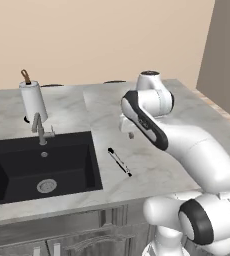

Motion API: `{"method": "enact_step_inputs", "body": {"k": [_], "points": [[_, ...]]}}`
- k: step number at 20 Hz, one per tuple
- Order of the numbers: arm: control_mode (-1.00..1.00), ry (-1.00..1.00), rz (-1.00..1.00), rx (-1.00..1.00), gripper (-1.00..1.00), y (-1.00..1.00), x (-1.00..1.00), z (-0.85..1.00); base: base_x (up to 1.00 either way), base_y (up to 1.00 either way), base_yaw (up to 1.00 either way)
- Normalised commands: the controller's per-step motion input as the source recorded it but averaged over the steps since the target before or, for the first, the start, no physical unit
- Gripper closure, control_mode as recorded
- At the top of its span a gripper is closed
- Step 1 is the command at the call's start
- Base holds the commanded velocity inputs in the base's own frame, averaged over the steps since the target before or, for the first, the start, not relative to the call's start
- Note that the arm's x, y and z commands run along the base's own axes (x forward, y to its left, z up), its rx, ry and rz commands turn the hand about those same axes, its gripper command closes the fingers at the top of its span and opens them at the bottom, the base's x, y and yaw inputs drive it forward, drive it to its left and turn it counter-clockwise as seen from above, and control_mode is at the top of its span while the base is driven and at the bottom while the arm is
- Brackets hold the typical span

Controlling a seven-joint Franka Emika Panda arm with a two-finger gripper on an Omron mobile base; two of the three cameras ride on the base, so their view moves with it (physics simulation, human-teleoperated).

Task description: Pick up the tongs from the counter and place them near the plate next to the oven.

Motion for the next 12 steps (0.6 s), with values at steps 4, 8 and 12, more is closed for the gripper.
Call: {"method": "enact_step_inputs", "body": {"k": [4, 8, 12], "points": [[-1.00, 0.00, 0.00, 0.00, -1.00, 0.39, 0.03, -0.52, 0.00, 0.00, 0.00], [-1.00, 0.00, 0.00, 0.00, -1.00, 0.37, 0.28, -0.59, 0.00, 0.00, 0.00], [-1.00, 0.02, 0.00, 0.00, -1.00, 0.26, 0.52, -0.54, 0.00, 0.00, 0.00]]}}
